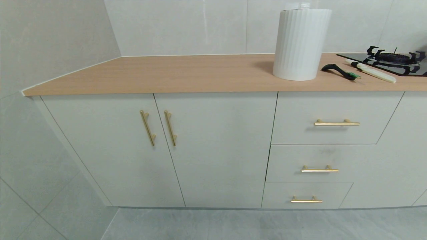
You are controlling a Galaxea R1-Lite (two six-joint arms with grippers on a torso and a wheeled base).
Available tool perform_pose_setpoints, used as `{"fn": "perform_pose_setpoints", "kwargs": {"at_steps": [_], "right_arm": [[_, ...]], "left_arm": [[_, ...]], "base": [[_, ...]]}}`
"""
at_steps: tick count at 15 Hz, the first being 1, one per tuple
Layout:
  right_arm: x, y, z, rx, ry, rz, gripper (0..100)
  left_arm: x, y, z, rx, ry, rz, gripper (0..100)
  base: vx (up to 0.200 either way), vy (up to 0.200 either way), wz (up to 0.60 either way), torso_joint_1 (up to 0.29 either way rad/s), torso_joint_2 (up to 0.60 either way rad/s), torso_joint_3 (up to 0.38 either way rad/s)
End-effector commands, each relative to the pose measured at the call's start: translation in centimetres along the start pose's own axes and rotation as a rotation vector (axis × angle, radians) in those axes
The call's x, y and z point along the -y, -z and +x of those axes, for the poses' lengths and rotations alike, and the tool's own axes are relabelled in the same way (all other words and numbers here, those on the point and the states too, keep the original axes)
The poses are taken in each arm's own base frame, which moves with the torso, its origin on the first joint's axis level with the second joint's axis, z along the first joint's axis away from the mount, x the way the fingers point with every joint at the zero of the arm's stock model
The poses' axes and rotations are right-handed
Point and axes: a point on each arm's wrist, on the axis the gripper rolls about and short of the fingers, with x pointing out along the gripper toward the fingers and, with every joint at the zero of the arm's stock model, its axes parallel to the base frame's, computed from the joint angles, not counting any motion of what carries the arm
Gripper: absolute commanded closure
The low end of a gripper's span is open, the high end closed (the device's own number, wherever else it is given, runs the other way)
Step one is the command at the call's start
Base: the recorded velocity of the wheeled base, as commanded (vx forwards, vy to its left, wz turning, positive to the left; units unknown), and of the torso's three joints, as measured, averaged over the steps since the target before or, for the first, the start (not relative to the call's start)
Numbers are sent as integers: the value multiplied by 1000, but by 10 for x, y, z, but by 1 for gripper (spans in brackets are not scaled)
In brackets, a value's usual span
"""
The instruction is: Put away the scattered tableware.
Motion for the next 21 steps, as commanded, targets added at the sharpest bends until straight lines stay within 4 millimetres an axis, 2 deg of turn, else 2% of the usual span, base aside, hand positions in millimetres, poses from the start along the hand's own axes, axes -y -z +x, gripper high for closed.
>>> {"fn": "perform_pose_setpoints", "kwargs": {"at_steps": [1, 2, 5, 7, 9, 10, 11, 13, 17, 18, 21], "right_arm": [[1, -28, 81, -363, -59, 1, 0], [0, -26, 122, -481, -79, 3, 0], [-1, 1, 207, -605, -80, 5, 0], [-1, 21, 251, -610, -73, 0, 0], [-2, 36, 286, -610, -66, -13, 0], [-1, 40, 298, -615, -57, -17, 0], [-1, 40, 298, -615, -57, -17, 0], [5, 54, 327, -611, -33, -8, 0], [16, 79, 362, -536, 2, 1, 0], [23, 85, 369, -509, 22, 7, 0], [27, 92, 379, -480, 30, 7, 0]], "left_arm": [[0, 0, 0, -1, 0, 0, 0], [0, 0, 0, -1, 0, 0, 0], [0, 0, 0, 1, 0, 0, 0], [0, 0, 0, -1, 0, 0, 0], [0, 0, 0, 1, 0, 0, 0], [0, 0, 0, -1, 0, 0, 0], [0, 0, 0, -1, 0, 0, 0], [0, 0, 0, 1, 0, 0, 0], [0, 0, 0, -1, 0, 0, 0], [0, 0, 0, -1, 0, 0, 0], [0, 0, 0, 1, 0, 0, 0]], "base": [[0, 0, 0, 0, 0, 0], [0, 0, 0, 0, 0, 0], [0, 0, 0, 0, 0, 0], [0, 0, 0, 0, 0, 0], [0, 0, 0, 0, 0, 0], [0, 0, 0, 0, 0, 0], [0, 0, 0, 0, 0, 0], [0, 0, 0, 0, 0, 0], [0, 0, 0, 0, 0, 0], [0, 0, 0, 0, 0, 0], [0, 0, 0, 0, 0, 0]]}}
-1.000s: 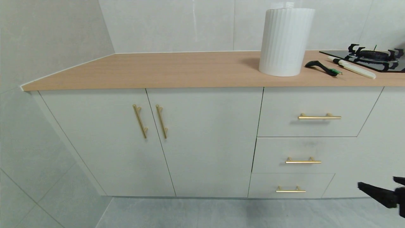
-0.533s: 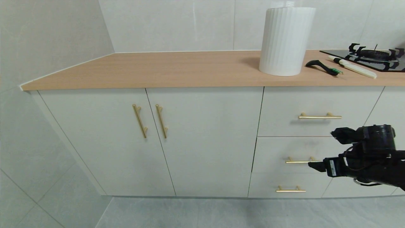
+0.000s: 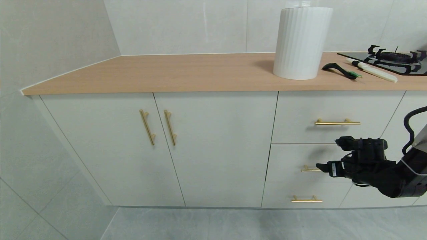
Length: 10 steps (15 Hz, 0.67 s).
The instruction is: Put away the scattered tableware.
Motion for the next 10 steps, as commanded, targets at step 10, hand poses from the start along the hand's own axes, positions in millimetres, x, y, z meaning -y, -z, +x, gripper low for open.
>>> {"fn": "perform_pose_setpoints", "kwargs": {"at_steps": [10], "right_arm": [[2, 29, 42, 36, 72, -7, 0]], "left_arm": [[0, 0, 0, -1, 0, 0, 0]], "base": [[0, 0, 0, 0, 0, 0]]}}
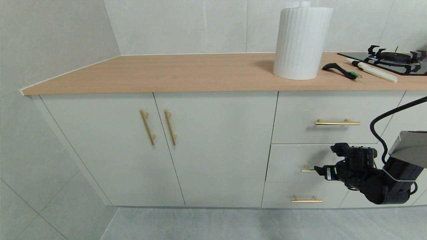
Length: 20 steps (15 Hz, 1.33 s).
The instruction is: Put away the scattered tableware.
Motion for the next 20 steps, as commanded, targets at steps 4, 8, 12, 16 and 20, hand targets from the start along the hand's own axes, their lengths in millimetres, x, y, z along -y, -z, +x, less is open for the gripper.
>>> {"fn": "perform_pose_setpoints", "kwargs": {"at_steps": [4, 8, 12, 16, 20], "right_arm": [[-3, 4, 12, 22, 39, -1, 0], [-3, 10, 17, 15, 47, -3, 0], [-3, 12, 14, 4, 46, -23, 0], [-2, 15, 14, -9, 46, -32, 0], [-3, 19, 2, -33, 43, -36, 0]], "left_arm": [[0, 0, 0, 1, 0, 0, 0], [0, 0, 0, -1, 0, 0, 0], [0, 0, 0, -1, 0, 0, 0], [0, 0, 0, -1, 0, 0, 0], [0, 0, 0, -1, 0, 0, 0]], "base": [[0, 0, 0, 0, 0, 0], [0, 0, 0, 0, 0, 0], [0, 0, 0, 0, 0, 0], [0, 0, 0, 0, 0, 0], [0, 0, 0, 0, 0, 0]]}}
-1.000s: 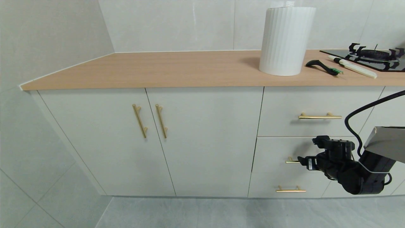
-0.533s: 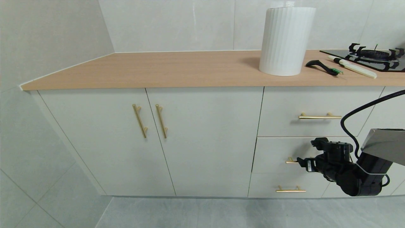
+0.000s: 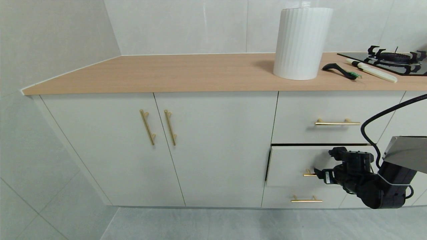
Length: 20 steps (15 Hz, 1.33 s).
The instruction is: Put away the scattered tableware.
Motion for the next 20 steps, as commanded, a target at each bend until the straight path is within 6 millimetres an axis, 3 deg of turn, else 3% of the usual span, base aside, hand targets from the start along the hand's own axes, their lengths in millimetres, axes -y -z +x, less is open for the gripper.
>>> {"fn": "perform_pose_setpoints", "kwargs": {"at_steps": [1, 3, 9, 11, 13, 16, 20], "right_arm": [[1, -2, -10, -3, -1, -2, 0], [2, -5, -18, -2, -1, 0, 0], [-13, -90, -161, 155, -125, -45, 0], [-16, -105, -190, 154, -157, -59, 0], [-15, -116, -196, 167, -158, -54, 0], [-16, -120, -185, 160, -170, -35, 0], [-15, -115, -140, 83, -143, 59, 0]], "left_arm": [[0, 0, 0, -1, 0, 0, 0], [0, 0, 0, -1, 0, 0, 0], [0, 0, 0, -1, 0, 0, 0], [0, 0, 0, -1, 0, 0, 0], [0, 0, 0, -1, 0, 0, 0], [0, 0, 0, -1, 0, 0, 0], [0, 0, 0, -1, 0, 0, 0]], "base": [[0, 0, 0, 0, 0, 0], [0, 0, 0, 0, 0, 0], [0, 0, 0, 0, 0, 0], [0, 0, 0, 0, 0, 0], [0, 0, 0, 0, 0, 0], [0, 0, 0, 0, 0, 0], [0, 0, 0, 0, 0, 0]]}}
